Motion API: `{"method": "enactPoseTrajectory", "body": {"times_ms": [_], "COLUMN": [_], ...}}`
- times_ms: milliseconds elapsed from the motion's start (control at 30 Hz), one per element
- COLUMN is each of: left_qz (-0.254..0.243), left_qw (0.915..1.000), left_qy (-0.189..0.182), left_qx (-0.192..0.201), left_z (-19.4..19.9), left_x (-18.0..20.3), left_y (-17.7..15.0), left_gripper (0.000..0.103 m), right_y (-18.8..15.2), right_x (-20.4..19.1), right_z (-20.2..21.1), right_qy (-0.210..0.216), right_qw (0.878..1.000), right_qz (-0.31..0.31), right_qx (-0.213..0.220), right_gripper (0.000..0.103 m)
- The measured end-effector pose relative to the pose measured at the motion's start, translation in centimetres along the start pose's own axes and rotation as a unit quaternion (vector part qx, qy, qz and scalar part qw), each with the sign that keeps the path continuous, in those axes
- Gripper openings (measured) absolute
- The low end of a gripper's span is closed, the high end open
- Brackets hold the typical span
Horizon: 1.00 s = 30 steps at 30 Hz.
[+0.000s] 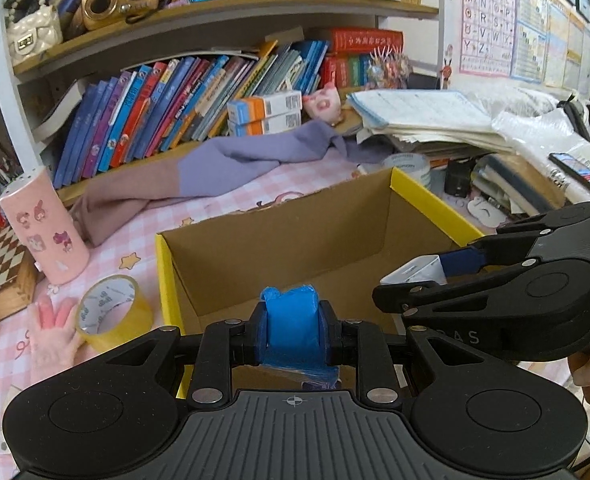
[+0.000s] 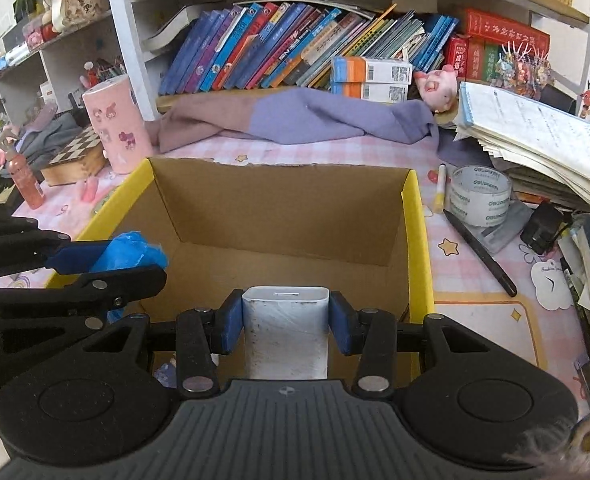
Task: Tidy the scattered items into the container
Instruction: 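Open the right gripper to drop the charger while the left gripper drops the eraser into the box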
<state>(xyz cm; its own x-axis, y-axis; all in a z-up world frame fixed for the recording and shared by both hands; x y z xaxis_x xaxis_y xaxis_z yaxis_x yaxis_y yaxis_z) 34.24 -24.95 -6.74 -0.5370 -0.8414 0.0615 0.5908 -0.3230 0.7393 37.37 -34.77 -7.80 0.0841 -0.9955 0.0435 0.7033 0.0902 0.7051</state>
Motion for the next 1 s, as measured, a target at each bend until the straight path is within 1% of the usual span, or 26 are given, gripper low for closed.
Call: {"method": "enactPoseTrajectory", "body": {"times_ms": [133, 333, 400, 467, 533, 567, 733, 867, 1000], "left_qz": [0.005, 0.008, 0.01, 0.013, 0.013, 0.012, 0.012, 0.013, 0.016], "left_qw": [0.9999, 0.9998, 0.9997, 0.9996, 0.9995, 0.9995, 0.9993, 0.999, 0.9979], "left_qy": [0.005, 0.012, 0.023, 0.027, 0.028, 0.029, 0.029, 0.031, 0.037], "left_qx": [-0.009, -0.01, -0.006, -0.002, 0.004, 0.007, 0.018, 0.03, 0.051], "left_z": [-0.6, -0.7, -0.5, -0.2, 0.2, 0.4, 1.7, 3.1, 4.9], "left_x": [-0.1, -0.2, -0.4, -0.6, -0.6, -0.6, -0.3, -0.1, -0.1], "left_y": [-0.1, -0.1, 0.0, 0.0, 0.0, 0.0, -0.3, -0.4, -0.5], "left_gripper": [0.024, 0.025, 0.029, 0.037, 0.05, 0.052, 0.054, 0.056, 0.063], "right_y": [0.0, 0.2, 0.3, 0.4, 0.6, 0.6, 0.5, 0.6, 0.4], "right_x": [0.4, 0.5, 0.6, 0.7, 0.6, 0.6, 0.3, -0.2, -0.7], "right_z": [-0.5, -0.5, -0.3, 0.1, 0.6, 0.8, 1.8, 3.3, 4.9], "right_qy": [0.003, 0.003, 0.002, -0.001, -0.002, -0.003, -0.008, -0.014, -0.023], "right_qw": [1.0, 1.0, 1.0, 1.0, 1.0, 1.0, 0.999, 0.999, 0.997], "right_qz": [-0.001, -0.004, -0.008, -0.013, -0.014, -0.014, -0.017, -0.02, -0.022], "right_qx": [-0.006, -0.003, 0.001, 0.01, 0.018, 0.021, 0.03, 0.048, 0.067], "right_gripper": [0.042, 0.042, 0.043, 0.043, 0.045, 0.046, 0.046, 0.046, 0.046]}}
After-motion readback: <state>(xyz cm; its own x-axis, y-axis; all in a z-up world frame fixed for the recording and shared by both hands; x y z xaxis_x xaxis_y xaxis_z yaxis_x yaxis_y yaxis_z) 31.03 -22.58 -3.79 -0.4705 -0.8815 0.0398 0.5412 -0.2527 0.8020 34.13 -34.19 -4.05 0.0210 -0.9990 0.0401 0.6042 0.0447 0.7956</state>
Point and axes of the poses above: each gripper's, at about its wrist camera, not at the fingertips, and z roughly against the way its jaws point, x to its right, y to its top, the point moved 10 cm from there along -z, roughly the way its jaws point, and after that the axes turned 11 degrees about -y, right-handed, at the moved point
